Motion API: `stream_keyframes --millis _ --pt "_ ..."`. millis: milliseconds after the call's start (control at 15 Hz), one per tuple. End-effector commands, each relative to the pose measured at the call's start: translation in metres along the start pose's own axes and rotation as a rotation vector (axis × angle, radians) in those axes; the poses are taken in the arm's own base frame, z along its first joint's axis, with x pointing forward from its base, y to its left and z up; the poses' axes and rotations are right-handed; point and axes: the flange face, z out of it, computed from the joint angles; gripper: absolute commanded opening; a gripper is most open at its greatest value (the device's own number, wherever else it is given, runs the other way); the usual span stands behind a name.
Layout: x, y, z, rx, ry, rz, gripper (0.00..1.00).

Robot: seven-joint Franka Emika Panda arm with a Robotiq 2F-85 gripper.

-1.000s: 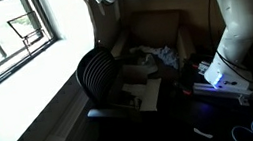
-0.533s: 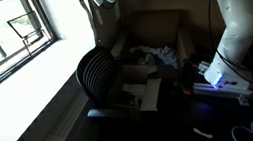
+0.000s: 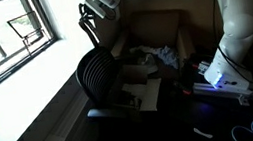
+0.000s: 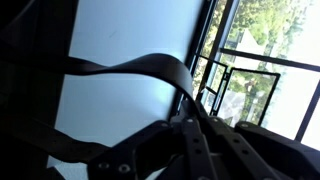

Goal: Take the belt from the couch, hang it on the chair, then put it back on the couch

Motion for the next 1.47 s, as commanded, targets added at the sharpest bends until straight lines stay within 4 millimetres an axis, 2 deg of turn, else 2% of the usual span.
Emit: stream_keyframes --millis 0,133,267,333,467,667,800,1000,1133,1200,1267,1400 --pt "-0.045 0.035 0.010 -0.121 -0.141 -0.066 0.01" --pt "-0.073 0.052 0.018 -0.184 -0.184 -0.143 0.01" --pt "-0.101 0.055 0.021 -0.210 -0.197 -0.248 0.01" --pt "-0.081 0.053 0.039 -0.169 -0.182 -0.164 0.01" --pt "-0.093 0.052 0.043 -0.176 -0.191 -0.175 0.04" --pt "-0.088 0.056 0.040 -0.198 -0.194 -0.162 0.01" --pt "-0.083 0.080 0.028 -0.342 -0.190 -0.128 0.01" --pt "-0.069 0.123 0.030 -0.484 -0.135 -0.118 0.01" --pt "-0.063 0.143 0.032 -0.590 -0.103 -0.109 0.01" --pt "-0.062 0.144 0.034 -0.638 -0.134 -0.108 0.01" --pt "-0.056 0.131 0.035 -0.545 -0.106 -0.123 0.01" --pt "-0.055 0.135 0.036 -0.562 -0.106 -0.119 0.04"
